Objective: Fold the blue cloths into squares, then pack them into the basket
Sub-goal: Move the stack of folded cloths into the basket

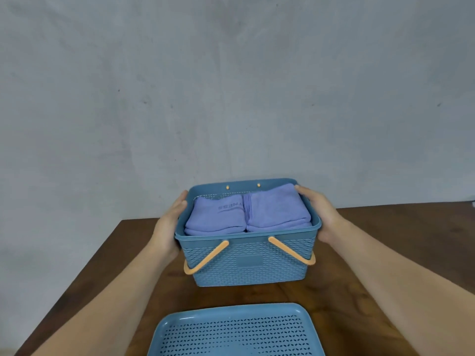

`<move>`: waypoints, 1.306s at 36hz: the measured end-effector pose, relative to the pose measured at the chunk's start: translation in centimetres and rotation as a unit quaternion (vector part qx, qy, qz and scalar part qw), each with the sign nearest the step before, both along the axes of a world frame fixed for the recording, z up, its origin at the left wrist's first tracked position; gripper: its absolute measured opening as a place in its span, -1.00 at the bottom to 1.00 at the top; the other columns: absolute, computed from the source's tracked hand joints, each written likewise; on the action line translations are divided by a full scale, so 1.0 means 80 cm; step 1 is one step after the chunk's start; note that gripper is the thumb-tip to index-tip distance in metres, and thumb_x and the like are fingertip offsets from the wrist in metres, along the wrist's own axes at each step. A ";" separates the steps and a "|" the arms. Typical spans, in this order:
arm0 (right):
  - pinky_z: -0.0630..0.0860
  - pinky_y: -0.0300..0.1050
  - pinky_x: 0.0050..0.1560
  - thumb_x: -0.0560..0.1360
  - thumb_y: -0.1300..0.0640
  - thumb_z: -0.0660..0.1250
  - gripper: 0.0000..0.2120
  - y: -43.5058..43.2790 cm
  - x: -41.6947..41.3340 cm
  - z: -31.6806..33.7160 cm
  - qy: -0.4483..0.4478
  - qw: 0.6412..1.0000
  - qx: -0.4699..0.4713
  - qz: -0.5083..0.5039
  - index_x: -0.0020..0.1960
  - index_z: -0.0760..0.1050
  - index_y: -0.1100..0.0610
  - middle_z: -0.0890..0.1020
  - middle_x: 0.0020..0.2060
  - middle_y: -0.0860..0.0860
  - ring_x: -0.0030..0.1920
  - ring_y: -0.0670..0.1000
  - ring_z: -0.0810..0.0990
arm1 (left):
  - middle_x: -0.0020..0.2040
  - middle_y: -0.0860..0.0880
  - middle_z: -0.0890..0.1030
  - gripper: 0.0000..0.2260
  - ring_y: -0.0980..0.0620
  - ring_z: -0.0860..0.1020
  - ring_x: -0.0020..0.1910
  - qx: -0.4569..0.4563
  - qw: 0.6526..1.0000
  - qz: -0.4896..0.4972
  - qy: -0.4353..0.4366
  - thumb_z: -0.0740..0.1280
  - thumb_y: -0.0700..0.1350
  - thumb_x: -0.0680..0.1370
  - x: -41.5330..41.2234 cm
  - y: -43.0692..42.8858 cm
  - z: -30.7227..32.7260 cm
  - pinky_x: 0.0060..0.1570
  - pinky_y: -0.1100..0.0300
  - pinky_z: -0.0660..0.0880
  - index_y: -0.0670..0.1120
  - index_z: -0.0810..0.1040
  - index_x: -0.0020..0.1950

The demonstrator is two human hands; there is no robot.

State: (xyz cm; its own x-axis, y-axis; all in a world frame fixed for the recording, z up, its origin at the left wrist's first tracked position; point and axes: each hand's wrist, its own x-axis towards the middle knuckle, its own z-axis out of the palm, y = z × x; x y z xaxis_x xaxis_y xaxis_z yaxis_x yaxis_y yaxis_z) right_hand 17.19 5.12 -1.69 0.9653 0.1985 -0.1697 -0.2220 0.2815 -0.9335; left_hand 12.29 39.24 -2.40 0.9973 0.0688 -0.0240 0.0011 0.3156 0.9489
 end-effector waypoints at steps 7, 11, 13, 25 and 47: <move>0.56 0.10 0.22 0.72 -0.13 0.16 -0.57 -0.008 -0.019 -0.006 -0.019 0.998 -0.045 -0.035 0.20 0.68 0.13 0.75 0.12 0.15 0.12 0.14 0.71 | 0.46 -0.02 0.59 -0.57 -0.05 0.55 0.45 0.135 0.991 -0.018 -0.008 0.23 0.20 0.70 -0.029 0.018 -0.006 0.47 -0.15 0.38 0.07 0.53 0.51; 0.55 0.08 0.23 0.75 -0.20 0.07 -0.52 -0.039 -0.052 -0.049 0.007 0.997 -0.069 -0.042 0.41 0.58 0.03 0.67 0.30 0.05 0.24 0.03 0.65 | 0.39 0.11 0.61 -0.56 0.00 0.57 0.39 0.180 0.982 0.005 0.049 0.18 0.35 0.65 -0.077 0.040 -0.044 0.34 -0.17 0.51 0.20 0.54 0.43; 0.48 0.17 0.36 0.72 -0.28 0.08 -0.43 -0.056 -0.072 -0.067 0.027 0.993 -0.095 -0.058 0.55 0.43 0.04 0.54 0.45 0.04 0.41 0.07 0.53 | 0.36 0.10 0.61 -0.56 0.02 0.58 0.35 0.232 0.970 0.022 0.068 0.15 0.33 0.68 -0.105 0.050 -0.059 0.25 -0.10 0.55 0.15 0.51 0.45; 0.67 0.31 0.07 0.66 -0.32 0.20 -0.34 -0.049 -0.207 -0.094 0.208 0.954 -0.205 0.065 0.46 0.44 0.20 0.61 0.27 0.21 0.25 0.27 0.61 | 0.22 -0.11 0.62 -0.57 -0.12 0.57 0.25 0.321 0.901 -0.010 0.290 0.21 0.15 0.74 -0.224 0.059 -0.096 0.15 -0.08 0.57 -0.16 0.54 0.39; 0.29 0.20 0.48 0.67 -0.22 0.25 -0.68 -0.039 -0.208 0.260 -0.245 0.948 -0.202 0.009 0.25 0.68 -0.13 0.65 0.31 -0.19 0.34 -0.01 0.59 | 0.20 0.20 0.71 -0.73 0.09 0.63 0.27 0.340 0.914 0.137 -0.172 0.27 0.14 0.69 -0.223 0.024 0.260 0.33 0.02 0.50 0.12 0.67 0.28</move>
State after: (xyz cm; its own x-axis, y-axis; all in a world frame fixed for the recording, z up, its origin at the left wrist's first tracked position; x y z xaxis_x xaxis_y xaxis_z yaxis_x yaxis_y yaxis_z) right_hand 0.55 2.01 19.15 0.9451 0.2291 0.2330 0.2653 -0.1214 -0.9565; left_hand -5.53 41.12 18.38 0.8809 0.2007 0.4287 -0.3245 -0.4032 0.8556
